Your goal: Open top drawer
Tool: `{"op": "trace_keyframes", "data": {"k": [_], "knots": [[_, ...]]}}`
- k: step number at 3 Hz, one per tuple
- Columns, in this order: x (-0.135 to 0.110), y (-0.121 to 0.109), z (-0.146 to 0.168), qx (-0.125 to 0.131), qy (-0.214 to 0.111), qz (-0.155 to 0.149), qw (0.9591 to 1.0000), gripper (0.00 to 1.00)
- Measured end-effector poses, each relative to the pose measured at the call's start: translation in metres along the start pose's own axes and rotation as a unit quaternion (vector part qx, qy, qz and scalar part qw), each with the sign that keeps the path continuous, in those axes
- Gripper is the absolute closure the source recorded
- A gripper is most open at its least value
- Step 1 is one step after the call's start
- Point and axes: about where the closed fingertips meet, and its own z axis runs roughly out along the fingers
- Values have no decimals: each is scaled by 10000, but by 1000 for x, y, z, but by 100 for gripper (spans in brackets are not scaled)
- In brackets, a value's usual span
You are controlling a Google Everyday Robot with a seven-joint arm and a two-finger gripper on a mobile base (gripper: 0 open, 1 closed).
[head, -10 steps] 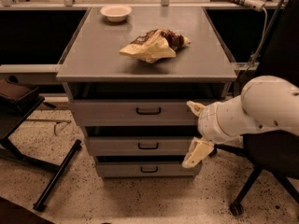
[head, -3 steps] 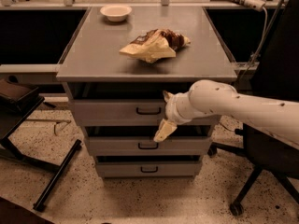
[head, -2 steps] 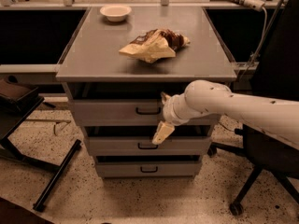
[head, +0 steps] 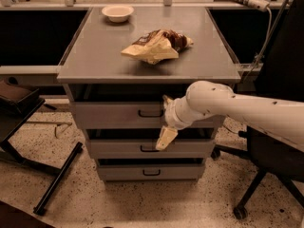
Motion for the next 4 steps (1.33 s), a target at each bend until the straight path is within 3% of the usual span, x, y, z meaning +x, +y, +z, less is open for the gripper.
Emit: {"op": "trace_keyframes", "data": {"k": [1, 2, 3, 4], "knots": [[1, 11, -7, -201, 39, -52, 9998, 0], [0, 11, -8, -204, 38, -53, 9998, 0], [0, 27, -18, -484, 39, -8, 9988, 0], [-8, 45, -49, -800, -73, 228, 9965, 0]]}}
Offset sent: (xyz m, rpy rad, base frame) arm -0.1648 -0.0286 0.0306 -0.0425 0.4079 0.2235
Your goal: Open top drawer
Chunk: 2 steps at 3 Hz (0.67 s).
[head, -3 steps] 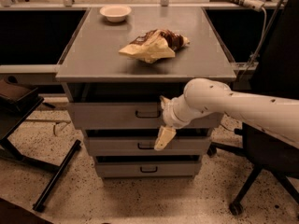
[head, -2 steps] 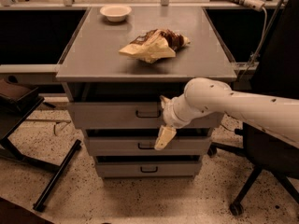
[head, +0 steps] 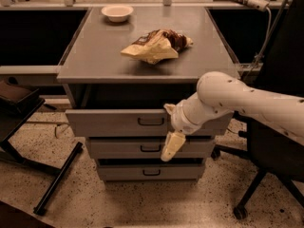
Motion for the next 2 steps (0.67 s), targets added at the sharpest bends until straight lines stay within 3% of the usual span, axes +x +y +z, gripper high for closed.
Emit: {"op": "trace_keyframes", "data": {"k": [1, 2], "knots": [[-1, 28, -4, -539, 20, 88, 9985, 0], [-1, 28, -4, -539, 20, 88, 9985, 0]]}}
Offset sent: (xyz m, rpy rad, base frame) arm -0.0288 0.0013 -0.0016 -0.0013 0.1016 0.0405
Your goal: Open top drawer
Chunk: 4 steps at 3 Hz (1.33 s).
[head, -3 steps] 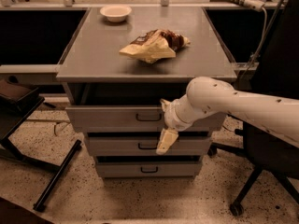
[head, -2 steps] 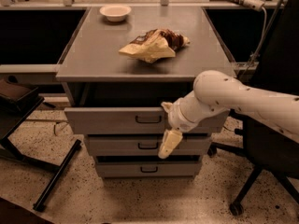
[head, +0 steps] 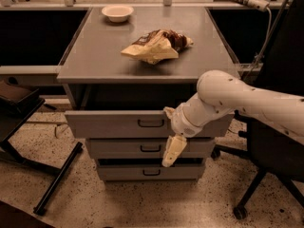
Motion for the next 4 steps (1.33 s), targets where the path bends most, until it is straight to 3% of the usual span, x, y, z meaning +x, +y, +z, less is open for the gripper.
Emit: {"op": "trace_keyframes", "data": {"k": [1, 3, 4], "knots": [[-2, 0, -3, 0, 0, 0, 10000, 0], [-30, -55, -13, 854, 11, -344, 9958, 0], [-32, -81, 1, 960, 85, -408, 9945, 0]]}}
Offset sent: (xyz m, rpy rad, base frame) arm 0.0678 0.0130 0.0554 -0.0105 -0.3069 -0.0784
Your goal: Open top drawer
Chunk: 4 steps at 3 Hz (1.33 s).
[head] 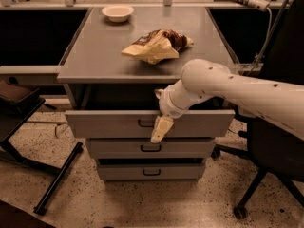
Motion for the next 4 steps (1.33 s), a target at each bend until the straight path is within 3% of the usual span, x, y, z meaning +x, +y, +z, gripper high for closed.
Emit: {"op": "trace_keyframes", "data": {"k": [1, 2, 3, 4], "knots": [[11, -4, 29, -266, 109, 99, 9995, 0], [27, 16, 44, -721, 205, 274, 9968, 0], [24, 15, 38, -732, 209, 279, 9967, 0], [28, 58, 4, -1144, 467, 589, 9906, 0]]}}
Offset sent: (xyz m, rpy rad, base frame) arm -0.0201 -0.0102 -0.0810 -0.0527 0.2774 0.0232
